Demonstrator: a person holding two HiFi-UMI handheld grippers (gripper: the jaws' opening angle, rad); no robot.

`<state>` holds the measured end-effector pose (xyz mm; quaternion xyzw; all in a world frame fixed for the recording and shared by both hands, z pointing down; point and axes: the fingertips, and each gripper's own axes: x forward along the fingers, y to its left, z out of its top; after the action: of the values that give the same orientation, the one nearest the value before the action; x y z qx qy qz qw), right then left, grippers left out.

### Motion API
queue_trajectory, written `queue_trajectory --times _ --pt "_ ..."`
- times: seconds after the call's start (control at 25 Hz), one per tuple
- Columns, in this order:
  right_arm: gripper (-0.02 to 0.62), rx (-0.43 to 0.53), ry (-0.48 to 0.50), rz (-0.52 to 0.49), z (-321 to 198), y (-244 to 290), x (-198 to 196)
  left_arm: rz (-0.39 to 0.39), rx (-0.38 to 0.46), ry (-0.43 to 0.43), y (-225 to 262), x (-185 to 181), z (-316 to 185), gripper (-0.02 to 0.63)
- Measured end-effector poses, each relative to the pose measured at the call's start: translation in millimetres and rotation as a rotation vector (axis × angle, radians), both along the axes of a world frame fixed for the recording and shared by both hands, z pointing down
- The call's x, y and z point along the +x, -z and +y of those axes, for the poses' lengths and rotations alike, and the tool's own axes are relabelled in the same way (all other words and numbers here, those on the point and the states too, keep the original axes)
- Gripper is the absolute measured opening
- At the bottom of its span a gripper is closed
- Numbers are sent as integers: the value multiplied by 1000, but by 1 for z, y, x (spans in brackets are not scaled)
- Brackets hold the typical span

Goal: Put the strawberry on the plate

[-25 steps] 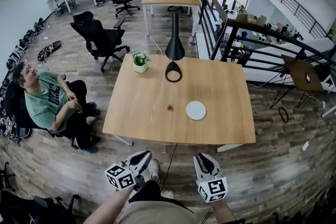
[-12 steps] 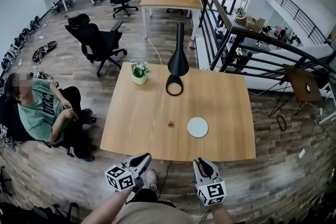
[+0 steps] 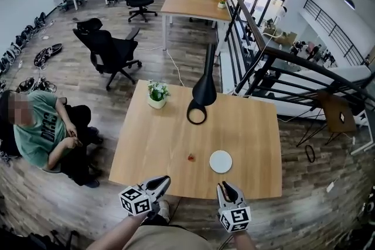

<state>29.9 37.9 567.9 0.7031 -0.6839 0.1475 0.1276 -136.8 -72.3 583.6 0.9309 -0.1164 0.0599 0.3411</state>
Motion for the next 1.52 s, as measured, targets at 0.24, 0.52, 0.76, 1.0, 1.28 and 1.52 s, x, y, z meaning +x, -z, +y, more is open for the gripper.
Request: queue_trajectory --times 0.24,0.52,0.76,1.0,1.28,1.52 --pt "57 -27 13 -11 -35 -19 12 -24 9 -29 -5 15 -25 4" --pt "58 -64 127 -22 -73 -48 35 -61 20 34 -14 45 -46 4" --pt "57 -135 261 -45 -101 -85 59 -106 -24 164 -25 69 -54 5" --pt "57 -225 394 -30 -126 -145 71 -152 -32 239 -37 89 -62 5" --pt "58 -334 520 4 -144 -223 63 -198 -26 280 -49 97 -81 5" --pt "58 -418 606 76 -155 -266 54 -201 -67 285 -61 104 -89 5"
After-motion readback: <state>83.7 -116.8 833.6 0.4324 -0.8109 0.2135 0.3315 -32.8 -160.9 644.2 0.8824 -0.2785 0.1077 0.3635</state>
